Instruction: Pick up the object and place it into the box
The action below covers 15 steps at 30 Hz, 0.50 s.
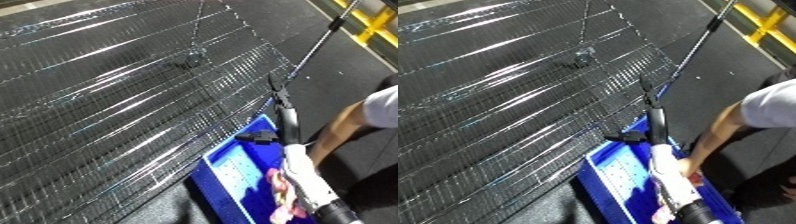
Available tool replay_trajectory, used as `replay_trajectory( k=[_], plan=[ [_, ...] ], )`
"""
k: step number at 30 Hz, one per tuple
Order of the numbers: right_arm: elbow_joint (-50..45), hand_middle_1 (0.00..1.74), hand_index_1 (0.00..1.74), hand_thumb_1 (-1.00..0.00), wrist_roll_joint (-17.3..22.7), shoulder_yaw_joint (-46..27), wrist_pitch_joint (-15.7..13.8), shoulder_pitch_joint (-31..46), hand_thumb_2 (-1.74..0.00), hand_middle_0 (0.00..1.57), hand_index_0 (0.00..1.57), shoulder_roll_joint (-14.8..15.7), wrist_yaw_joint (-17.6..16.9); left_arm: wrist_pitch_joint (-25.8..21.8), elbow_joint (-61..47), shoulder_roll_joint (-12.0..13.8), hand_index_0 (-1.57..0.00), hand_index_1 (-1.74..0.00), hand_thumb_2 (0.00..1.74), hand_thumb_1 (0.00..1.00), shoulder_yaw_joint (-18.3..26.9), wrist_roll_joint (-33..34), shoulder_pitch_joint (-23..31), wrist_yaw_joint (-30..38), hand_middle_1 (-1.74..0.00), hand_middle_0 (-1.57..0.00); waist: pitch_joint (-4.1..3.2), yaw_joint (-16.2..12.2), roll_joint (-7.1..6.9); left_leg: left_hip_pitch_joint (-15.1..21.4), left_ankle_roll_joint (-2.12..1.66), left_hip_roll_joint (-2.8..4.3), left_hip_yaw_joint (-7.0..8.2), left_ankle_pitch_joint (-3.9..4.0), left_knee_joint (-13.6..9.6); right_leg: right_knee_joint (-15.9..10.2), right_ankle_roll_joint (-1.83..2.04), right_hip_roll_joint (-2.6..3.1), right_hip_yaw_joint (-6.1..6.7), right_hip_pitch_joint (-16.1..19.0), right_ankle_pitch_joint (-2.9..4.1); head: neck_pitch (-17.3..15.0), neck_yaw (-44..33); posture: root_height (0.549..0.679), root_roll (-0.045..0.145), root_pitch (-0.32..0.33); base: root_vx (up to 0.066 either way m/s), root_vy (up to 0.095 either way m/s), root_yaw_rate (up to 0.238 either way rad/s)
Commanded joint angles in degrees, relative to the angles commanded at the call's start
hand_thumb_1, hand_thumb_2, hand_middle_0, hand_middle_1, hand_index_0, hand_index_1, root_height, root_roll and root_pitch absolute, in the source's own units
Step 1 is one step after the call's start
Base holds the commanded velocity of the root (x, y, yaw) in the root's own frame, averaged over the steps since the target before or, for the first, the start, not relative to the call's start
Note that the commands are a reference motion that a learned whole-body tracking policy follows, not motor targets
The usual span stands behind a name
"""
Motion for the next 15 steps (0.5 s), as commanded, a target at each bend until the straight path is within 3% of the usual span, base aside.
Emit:
replay_trajectory(
  k=[7,15],
  plan=[
    [-2.6,0.00,0.00,0.00,-1.3,3.3,0.8,-2.0,0.00,0.00,0.00,-0.3,1.7,0.3,-0.4,-0.1,-1.57,-1.74,1.74,1.00,0.0,0.3,-0.7,-0.3,-1.74,-1.57,0.15,1.2,-0.31,-0.3,0.02,-0.26,-0.47,0.12,-0.2,0.4,0.03,-0.03,-0.09,-0.2,-0.28,1.2,-11.1,0.621,0.037,-0.222,0.002,0.002,0.068],
    [-5.3,0.00,0.00,0.00,-4.3,6.0,1.8,-3.5,0.00,0.00,0.00,-1.5,3.0,0.7,-0.1,-0.5,-1.57,-1.74,1.74,1.00,0.4,0.6,-1.5,-0.5,-1.74,-1.57,0.38,2.1,-0.98,-0.3,-0.04,-0.34,-0.62,0.35,-0.6,0.6,-0.03,-0.08,-0.22,-0.6,-0.21,1.2,-16.9,0.621,0.039,-0.219,0.008,0.002,0.010]
  ],
)
